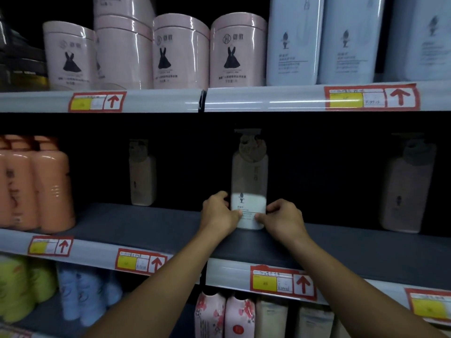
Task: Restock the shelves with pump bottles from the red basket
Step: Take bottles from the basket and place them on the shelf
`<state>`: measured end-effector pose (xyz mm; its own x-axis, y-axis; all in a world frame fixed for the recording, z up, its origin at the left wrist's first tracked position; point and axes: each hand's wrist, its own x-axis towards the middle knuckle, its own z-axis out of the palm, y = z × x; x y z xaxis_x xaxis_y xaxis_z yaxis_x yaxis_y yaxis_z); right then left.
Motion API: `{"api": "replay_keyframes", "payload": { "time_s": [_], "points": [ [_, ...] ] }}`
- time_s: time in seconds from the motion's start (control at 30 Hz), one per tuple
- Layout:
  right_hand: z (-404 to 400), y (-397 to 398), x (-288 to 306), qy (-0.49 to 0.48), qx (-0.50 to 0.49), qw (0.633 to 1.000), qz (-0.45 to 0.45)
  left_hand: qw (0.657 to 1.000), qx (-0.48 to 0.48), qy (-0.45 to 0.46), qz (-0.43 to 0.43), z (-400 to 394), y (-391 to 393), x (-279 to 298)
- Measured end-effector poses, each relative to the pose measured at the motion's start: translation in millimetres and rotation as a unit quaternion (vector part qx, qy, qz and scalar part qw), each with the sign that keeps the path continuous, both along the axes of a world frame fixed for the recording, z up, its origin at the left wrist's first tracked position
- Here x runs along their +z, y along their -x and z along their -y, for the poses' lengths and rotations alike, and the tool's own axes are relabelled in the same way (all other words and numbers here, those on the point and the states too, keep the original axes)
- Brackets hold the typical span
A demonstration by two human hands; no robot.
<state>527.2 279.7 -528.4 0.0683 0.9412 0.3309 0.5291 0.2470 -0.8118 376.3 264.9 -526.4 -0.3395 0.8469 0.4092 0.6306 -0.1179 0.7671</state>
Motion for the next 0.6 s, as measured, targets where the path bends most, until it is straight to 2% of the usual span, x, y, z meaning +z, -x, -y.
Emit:
{"api": "replay_keyframes", "payload": {
  "time_s": [0.1,0.2,0.37,0.5,0.6],
  "points": [
    [21,-9,5,-0.055,0.004,0.998,0.015,1.0,-0.008,-0.008,0.018,13,-2,4],
    [51,-21,13,-0.127,0.008,0.992,0.007,0.995,-0.044,-0.053,0.07,36,-12,11],
    [123,-47,5,-0.195,0.055,0.979,0.022,0.979,-0.125,-0.099,0.125,109,-45,5],
    [193,-88,-35,-0.232,0.066,0.97,0.028,0.963,-0.2,-0.092,0.158,177,-70,-38],
    [238,-122,-102,-0.191,0.059,0.979,0.034,0.95,-0.275,-0.008,0.15,221,-88,-103]
  ]
}}
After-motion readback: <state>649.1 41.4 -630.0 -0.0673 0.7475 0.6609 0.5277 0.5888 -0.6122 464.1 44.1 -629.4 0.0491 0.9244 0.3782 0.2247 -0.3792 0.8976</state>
